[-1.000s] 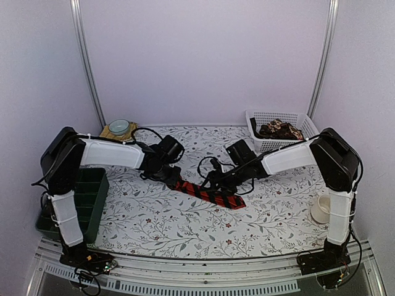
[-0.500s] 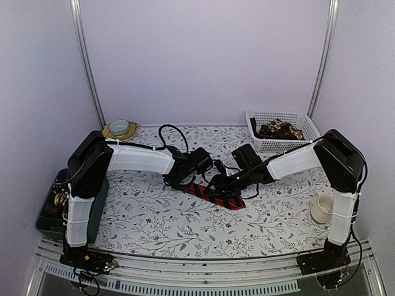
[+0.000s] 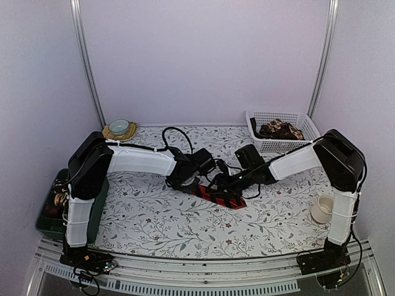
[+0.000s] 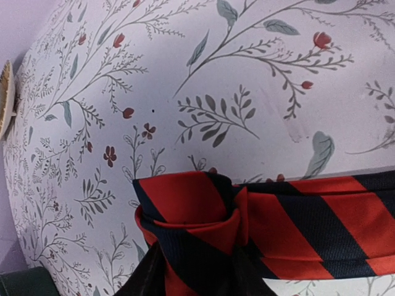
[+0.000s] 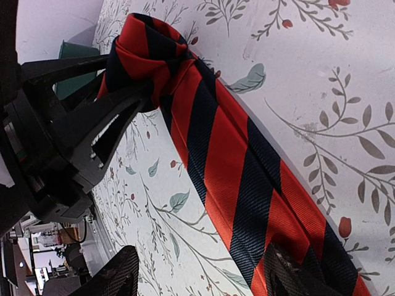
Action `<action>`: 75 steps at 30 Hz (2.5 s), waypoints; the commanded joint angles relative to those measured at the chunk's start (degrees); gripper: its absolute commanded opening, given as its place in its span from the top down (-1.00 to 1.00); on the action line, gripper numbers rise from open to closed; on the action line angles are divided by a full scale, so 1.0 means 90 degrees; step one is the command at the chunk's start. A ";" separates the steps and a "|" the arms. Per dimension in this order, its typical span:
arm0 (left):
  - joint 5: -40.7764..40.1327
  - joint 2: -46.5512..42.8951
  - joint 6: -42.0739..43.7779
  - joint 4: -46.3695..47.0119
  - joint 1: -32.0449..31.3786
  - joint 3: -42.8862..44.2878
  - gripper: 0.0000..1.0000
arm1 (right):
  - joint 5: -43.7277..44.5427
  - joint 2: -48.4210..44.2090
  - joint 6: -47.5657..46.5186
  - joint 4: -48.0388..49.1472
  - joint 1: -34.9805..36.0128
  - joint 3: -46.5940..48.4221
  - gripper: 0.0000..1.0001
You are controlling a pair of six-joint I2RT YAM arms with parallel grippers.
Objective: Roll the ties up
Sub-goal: Roll the tie at the center of the board.
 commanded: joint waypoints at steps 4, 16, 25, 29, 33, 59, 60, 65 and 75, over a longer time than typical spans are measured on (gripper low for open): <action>0.1076 -0.0041 0.0084 0.0455 -0.0138 0.0067 0.23 | -0.0076 -0.0169 0.0172 0.0154 -0.0200 -0.0248 -0.39; 0.2151 -0.0264 0.0173 0.1297 -0.0041 -0.0349 -0.81 | -0.0591 -0.0082 0.0467 0.0675 -0.0444 -0.0446 -0.38; 0.3064 -0.0766 0.0207 0.2290 0.0234 -0.1056 -1.00 | -0.0653 -0.0153 0.0426 0.0625 -0.0511 -0.0492 -0.37; 0.3320 -0.1151 0.0415 0.2686 0.0259 -0.1287 -1.00 | -0.0651 -0.0169 0.0343 0.0486 -0.0542 -0.0451 -0.37; 0.3783 -0.1298 0.0514 0.2987 0.0327 -0.1446 -1.00 | -0.0677 -0.0197 0.0333 0.0490 -0.0573 -0.0457 -0.36; 0.5820 -0.1154 -0.0059 0.4057 0.0903 -0.2456 -1.00 | -0.0731 -0.0338 0.0293 0.0426 -0.0685 -0.0577 -0.34; 0.5834 -0.1331 0.0005 0.4041 0.0920 -0.2454 -1.00 | -0.0729 -0.0315 0.0287 0.0399 -0.0689 -0.0554 -0.34; 0.5781 -0.1883 0.0542 0.3887 0.1057 -0.2194 -1.00 | -0.0729 -0.0169 0.0125 0.0165 -0.0693 -0.0436 -0.33; 0.6036 -0.2356 0.3556 0.2220 0.1689 -0.1124 -1.00 | -0.0623 0.0014 -0.0374 -0.0490 -0.0700 -0.0115 -0.32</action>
